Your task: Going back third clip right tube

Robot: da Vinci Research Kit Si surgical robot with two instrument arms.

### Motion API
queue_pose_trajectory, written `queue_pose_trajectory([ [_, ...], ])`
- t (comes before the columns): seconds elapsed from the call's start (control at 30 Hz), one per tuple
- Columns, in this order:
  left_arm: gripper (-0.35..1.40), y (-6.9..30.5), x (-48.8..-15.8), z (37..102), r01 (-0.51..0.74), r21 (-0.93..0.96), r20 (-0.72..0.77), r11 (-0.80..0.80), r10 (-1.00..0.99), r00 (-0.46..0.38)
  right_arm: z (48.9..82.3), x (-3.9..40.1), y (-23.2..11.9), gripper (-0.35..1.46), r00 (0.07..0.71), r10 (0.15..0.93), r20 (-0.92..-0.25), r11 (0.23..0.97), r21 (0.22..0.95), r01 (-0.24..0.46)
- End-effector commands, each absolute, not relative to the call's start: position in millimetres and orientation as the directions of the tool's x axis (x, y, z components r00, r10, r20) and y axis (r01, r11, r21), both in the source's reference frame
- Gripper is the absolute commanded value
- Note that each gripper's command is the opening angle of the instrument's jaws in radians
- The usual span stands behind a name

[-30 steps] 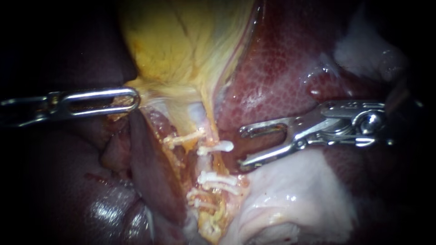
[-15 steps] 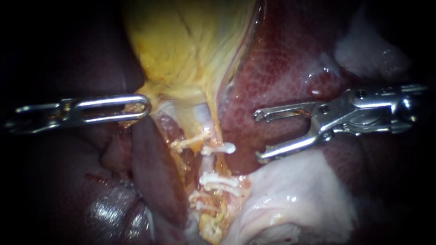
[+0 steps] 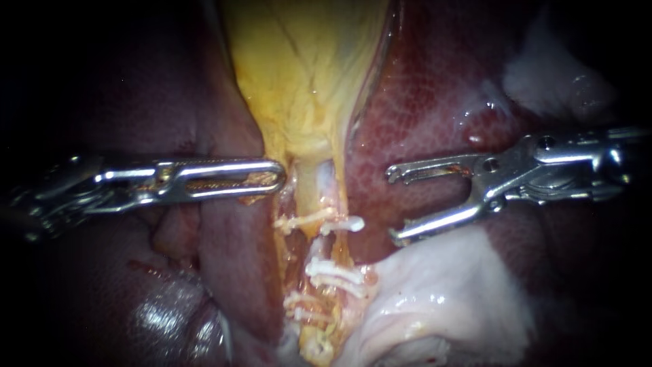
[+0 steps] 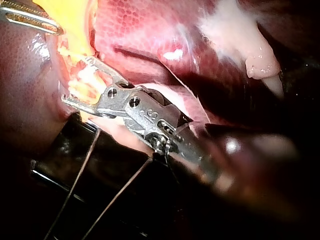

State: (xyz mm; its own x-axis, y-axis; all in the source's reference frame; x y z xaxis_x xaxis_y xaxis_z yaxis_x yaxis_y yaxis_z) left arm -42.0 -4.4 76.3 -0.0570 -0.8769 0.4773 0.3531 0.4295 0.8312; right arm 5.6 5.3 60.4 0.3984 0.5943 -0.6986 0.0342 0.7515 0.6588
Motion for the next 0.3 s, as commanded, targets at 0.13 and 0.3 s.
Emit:
queue_pose_trajectory([
  [0.13,-0.35,-4.4,-41.9,76.3,0.354,0.828,0.481,0.434,-0.875,-0.054,60.3,5.6,5.2,0.6,0.398,0.594,-0.699,0.751,0.659,0.035],
  [0.3,-0.35,-4.4,-41.9,76.3,0.353,0.828,0.481,0.434,-0.875,-0.053,60.3,5.5,5.2,0.6,0.398,0.594,-0.699,0.751,0.659,0.035],
])
